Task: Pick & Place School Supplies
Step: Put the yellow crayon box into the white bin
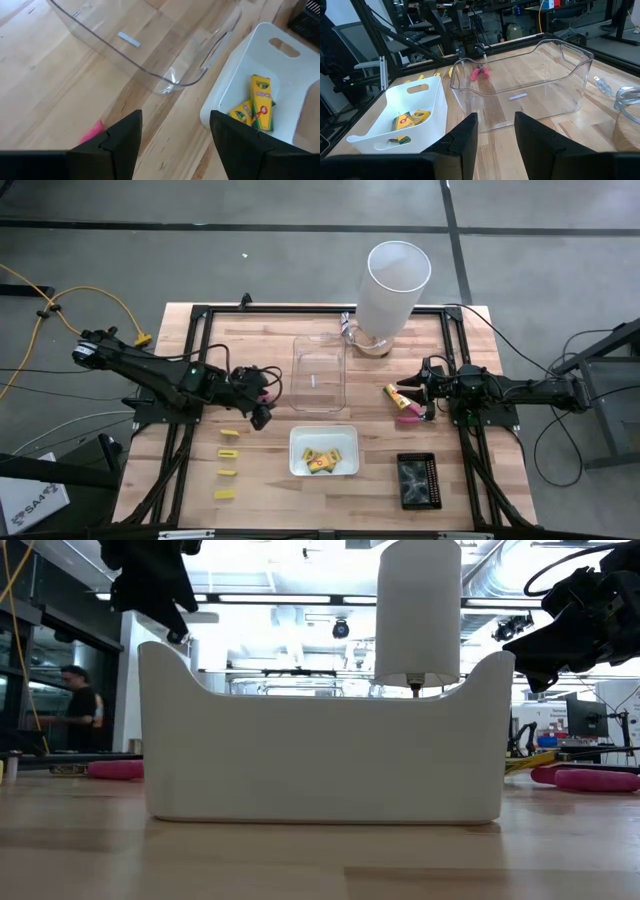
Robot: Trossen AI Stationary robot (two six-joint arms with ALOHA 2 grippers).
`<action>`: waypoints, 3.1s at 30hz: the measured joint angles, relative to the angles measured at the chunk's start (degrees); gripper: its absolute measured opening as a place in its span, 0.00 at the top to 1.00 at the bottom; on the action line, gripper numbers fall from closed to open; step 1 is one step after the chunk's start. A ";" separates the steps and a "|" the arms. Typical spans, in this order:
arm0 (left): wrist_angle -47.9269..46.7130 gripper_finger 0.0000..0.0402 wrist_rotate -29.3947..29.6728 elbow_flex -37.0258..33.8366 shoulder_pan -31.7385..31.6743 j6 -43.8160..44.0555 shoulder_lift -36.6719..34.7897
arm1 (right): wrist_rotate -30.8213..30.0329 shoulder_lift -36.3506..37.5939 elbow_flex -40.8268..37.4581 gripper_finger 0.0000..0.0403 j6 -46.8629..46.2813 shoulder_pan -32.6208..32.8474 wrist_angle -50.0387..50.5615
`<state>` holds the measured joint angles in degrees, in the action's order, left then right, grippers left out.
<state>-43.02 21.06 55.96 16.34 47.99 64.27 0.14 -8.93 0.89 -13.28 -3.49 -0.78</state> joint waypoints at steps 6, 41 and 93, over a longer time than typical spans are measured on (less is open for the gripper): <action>2.31 0.44 -0.08 0.00 0.00 0.03 0.00 | 0.00 0.00 -0.07 0.70 -0.03 0.00 -0.55; 19.91 0.44 0.00 0.02 0.00 -0.01 0.02 | -17.85 -23.82 16.44 0.70 25.77 16.44 1.52; 19.95 0.44 -0.02 0.02 0.00 -0.01 0.02 | -49.17 -53.77 20.29 0.70 6.08 53.22 17.08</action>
<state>-23.07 21.04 55.99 16.34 47.98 64.29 -49.03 -62.70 21.17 -7.20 49.74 16.30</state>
